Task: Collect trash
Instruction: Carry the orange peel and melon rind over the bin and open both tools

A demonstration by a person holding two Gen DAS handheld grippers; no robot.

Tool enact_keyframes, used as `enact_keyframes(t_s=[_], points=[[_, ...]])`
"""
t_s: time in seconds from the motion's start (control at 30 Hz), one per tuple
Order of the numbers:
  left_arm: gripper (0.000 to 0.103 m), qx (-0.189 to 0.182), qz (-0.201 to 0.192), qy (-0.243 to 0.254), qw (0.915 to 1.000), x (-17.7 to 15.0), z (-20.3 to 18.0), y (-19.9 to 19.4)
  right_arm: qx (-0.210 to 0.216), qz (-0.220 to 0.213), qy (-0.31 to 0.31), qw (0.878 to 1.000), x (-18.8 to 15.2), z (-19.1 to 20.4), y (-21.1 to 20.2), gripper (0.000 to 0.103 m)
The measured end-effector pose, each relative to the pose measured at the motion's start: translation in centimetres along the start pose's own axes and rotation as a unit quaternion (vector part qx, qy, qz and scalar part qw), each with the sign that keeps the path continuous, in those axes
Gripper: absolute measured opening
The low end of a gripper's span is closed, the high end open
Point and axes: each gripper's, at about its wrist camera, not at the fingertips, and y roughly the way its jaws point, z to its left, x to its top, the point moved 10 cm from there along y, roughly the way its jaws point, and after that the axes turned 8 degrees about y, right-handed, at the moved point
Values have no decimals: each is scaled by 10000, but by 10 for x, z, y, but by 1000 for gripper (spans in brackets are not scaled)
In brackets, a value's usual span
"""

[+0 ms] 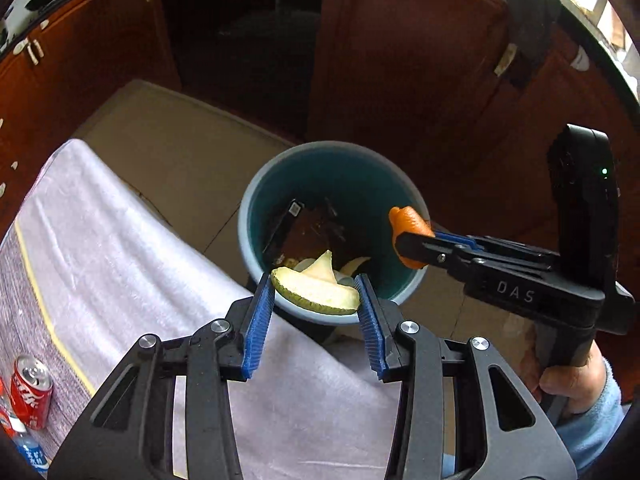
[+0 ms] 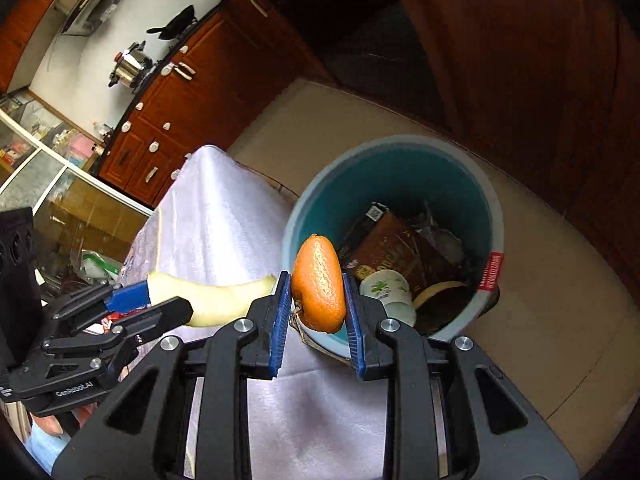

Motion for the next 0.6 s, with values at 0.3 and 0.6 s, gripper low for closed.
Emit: enact_keyframes(t_s=[0.3, 0.6], points=[[43, -150, 524, 121, 9984, 14, -18, 65, -286, 265, 477, 9981, 8, -43, 21, 25], [44, 2, 895, -40, 9960, 14, -7, 107, -418, 539, 619, 9958, 2, -55, 45, 28]])
